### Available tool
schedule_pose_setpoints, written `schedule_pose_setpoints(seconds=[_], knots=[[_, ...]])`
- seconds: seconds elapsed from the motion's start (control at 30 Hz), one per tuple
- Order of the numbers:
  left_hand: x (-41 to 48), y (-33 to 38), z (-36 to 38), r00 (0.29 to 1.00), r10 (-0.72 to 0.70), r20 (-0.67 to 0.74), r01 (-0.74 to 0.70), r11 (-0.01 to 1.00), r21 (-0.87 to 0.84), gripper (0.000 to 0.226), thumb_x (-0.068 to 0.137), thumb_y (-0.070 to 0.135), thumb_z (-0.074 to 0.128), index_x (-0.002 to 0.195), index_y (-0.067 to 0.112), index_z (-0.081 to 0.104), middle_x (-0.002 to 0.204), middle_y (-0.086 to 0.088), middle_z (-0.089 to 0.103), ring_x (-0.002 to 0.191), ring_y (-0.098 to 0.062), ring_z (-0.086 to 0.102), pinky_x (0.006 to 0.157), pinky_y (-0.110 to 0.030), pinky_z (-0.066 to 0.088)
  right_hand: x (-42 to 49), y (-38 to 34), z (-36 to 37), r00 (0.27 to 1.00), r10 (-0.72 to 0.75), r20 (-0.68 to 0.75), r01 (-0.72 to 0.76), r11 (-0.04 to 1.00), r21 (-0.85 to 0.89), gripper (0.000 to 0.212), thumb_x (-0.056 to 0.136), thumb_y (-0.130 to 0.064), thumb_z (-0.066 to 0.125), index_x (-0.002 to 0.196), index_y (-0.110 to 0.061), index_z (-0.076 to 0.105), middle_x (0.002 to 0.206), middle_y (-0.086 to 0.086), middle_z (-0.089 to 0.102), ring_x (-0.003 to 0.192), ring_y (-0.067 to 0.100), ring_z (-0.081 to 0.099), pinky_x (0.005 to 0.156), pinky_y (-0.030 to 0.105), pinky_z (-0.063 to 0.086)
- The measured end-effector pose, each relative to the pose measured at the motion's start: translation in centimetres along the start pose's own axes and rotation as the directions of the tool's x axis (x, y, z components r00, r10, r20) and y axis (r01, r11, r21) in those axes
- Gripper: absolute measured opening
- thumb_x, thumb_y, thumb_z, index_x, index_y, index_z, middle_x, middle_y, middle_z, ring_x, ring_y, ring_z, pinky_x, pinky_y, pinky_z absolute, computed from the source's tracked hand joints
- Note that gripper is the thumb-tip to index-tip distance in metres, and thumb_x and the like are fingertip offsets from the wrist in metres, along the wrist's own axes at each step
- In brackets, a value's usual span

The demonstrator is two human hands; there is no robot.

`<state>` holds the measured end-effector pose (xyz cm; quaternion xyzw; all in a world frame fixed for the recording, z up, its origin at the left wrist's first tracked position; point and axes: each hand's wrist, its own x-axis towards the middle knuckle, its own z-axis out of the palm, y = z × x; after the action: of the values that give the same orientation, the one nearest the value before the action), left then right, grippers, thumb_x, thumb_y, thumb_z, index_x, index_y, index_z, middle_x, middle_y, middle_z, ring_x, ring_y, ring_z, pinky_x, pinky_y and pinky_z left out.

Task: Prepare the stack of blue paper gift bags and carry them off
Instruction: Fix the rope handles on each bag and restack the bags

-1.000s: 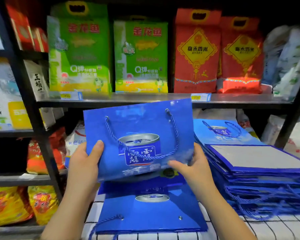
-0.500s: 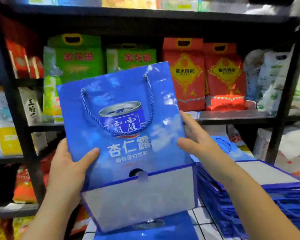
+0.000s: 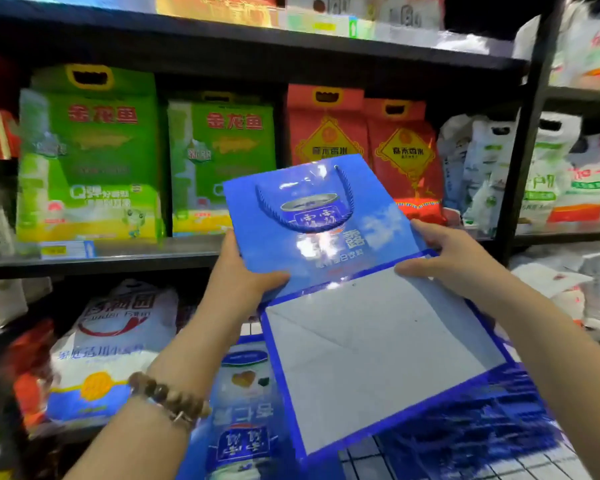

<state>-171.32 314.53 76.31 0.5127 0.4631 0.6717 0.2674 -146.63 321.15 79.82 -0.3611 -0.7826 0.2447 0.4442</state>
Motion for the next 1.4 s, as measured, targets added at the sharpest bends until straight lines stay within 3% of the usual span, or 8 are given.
schedule_pose_setpoints(seconds=[0.13, 0.23, 0.33, 0.53, 0.77, 0.9, 1.07, 1.4], knots=[[3.6, -3.7, 6.8, 0.997, -0.081, 0.001, 0.081, 0.997, 0.012, 0.057, 0.062, -0.006, 0.073, 0.110, 0.015, 0.052, 0.105, -0.004, 0.063, 0.087, -0.018, 0.060, 0.073, -0.023, 0.051, 2.3, 6.6, -3.5, 0.980, 0.188, -0.070, -0.201, 0.928, -0.314, 0.013, 0.071, -0.014, 0.077, 0.075, -0.016, 0.066, 0.062, -0.005, 0.058, 0.058, 0.006, 0.050, 0.055, 0.024, 0.038], [5.0, -7.9, 10.1, 0.984, -0.180, 0.017, 0.172, 0.963, 0.209, 0.063, 0.074, -0.003, 0.072, 0.129, 0.001, 0.043, 0.118, -0.004, 0.052, 0.100, -0.016, 0.051, 0.071, -0.004, 0.041, 2.9, 11.8, -4.3, 0.944, 0.323, -0.067, -0.313, 0.811, -0.495, 0.037, 0.073, -0.025, 0.077, 0.056, -0.011, 0.047, 0.059, 0.004, 0.040, 0.060, 0.016, 0.038, 0.054, 0.031, 0.023], [5.6, -11.8, 11.6, 0.941, -0.326, 0.093, 0.248, 0.849, 0.466, 0.073, 0.074, 0.025, 0.077, 0.134, 0.005, 0.040, 0.138, -0.009, 0.046, 0.122, -0.022, 0.047, 0.095, -0.023, 0.037, 2.3, 15.2, -4.4, 0.908, 0.417, -0.038, -0.352, 0.713, -0.607, 0.050, 0.079, -0.031, 0.071, 0.050, -0.014, 0.034, 0.055, 0.003, 0.029, 0.052, 0.013, 0.029, 0.046, 0.026, 0.018], [5.3, -13.1, 11.7, 0.905, -0.363, 0.222, -0.021, 0.482, 0.876, 0.043, 0.081, 0.061, 0.054, 0.092, 0.020, 0.057, 0.118, -0.010, 0.059, 0.107, -0.027, 0.056, 0.076, -0.031, 0.041, 1.4, 17.4, -3.8, 0.854, 0.520, 0.002, -0.318, 0.525, -0.789, 0.039, 0.088, -0.046, 0.055, 0.102, -0.010, 0.062, 0.109, 0.013, 0.059, 0.111, 0.025, 0.054, 0.073, 0.028, 0.035], [3.4, -10.5, 15.0, 0.800, -0.377, 0.466, -0.312, 0.403, 0.861, 0.053, 0.094, 0.054, 0.031, 0.135, 0.022, 0.041, 0.143, -0.011, 0.037, 0.133, -0.029, 0.030, 0.109, -0.045, 0.027, 3.2, 15.3, -1.2, 0.884, 0.428, 0.187, -0.201, 0.711, -0.674, 0.049, 0.096, -0.036, 0.044, 0.137, -0.009, 0.042, 0.144, 0.008, 0.042, 0.130, 0.023, 0.039, 0.103, 0.029, 0.029], [2.2, -13.0, 16.0, 0.682, -0.579, 0.447, -0.249, 0.390, 0.886, 0.073, 0.090, 0.065, 0.020, 0.150, 0.026, 0.003, 0.158, -0.008, -0.006, 0.145, -0.027, -0.008, 0.115, -0.047, -0.003, 1.7, 17.1, 1.7, 0.786, 0.537, 0.307, -0.208, 0.697, -0.686, 0.045, 0.101, -0.033, 0.027, 0.138, -0.009, 0.037, 0.143, 0.013, 0.034, 0.133, 0.027, 0.030, 0.108, 0.038, 0.025], [1.8, -14.6, 16.0, 0.617, -0.645, 0.451, -0.234, 0.397, 0.888, 0.076, 0.089, 0.068, 0.018, 0.150, 0.026, 0.000, 0.157, -0.007, -0.011, 0.144, -0.027, -0.013, 0.115, -0.045, -0.001, 1.0, 18.4, 2.7, 0.637, 0.654, 0.408, -0.062, 0.571, -0.818, 0.089, 0.080, -0.070, 0.006, 0.147, -0.013, 0.019, 0.156, 0.013, 0.006, 0.143, 0.033, 0.004, 0.116, 0.048, 0.009], [1.6, -15.6, 16.1, 0.582, -0.679, 0.447, -0.189, 0.422, 0.887, 0.077, 0.088, 0.070, 0.017, 0.149, 0.027, 0.002, 0.157, -0.007, -0.012, 0.144, -0.027, -0.014, 0.115, -0.047, -0.002, 0.9, 19.5, 3.9, 0.591, 0.702, 0.397, 0.011, 0.486, -0.874, 0.061, 0.097, -0.050, 0.015, 0.149, -0.020, 0.003, 0.157, 0.009, -0.006, 0.144, 0.028, -0.003, 0.114, 0.054, 0.005]])
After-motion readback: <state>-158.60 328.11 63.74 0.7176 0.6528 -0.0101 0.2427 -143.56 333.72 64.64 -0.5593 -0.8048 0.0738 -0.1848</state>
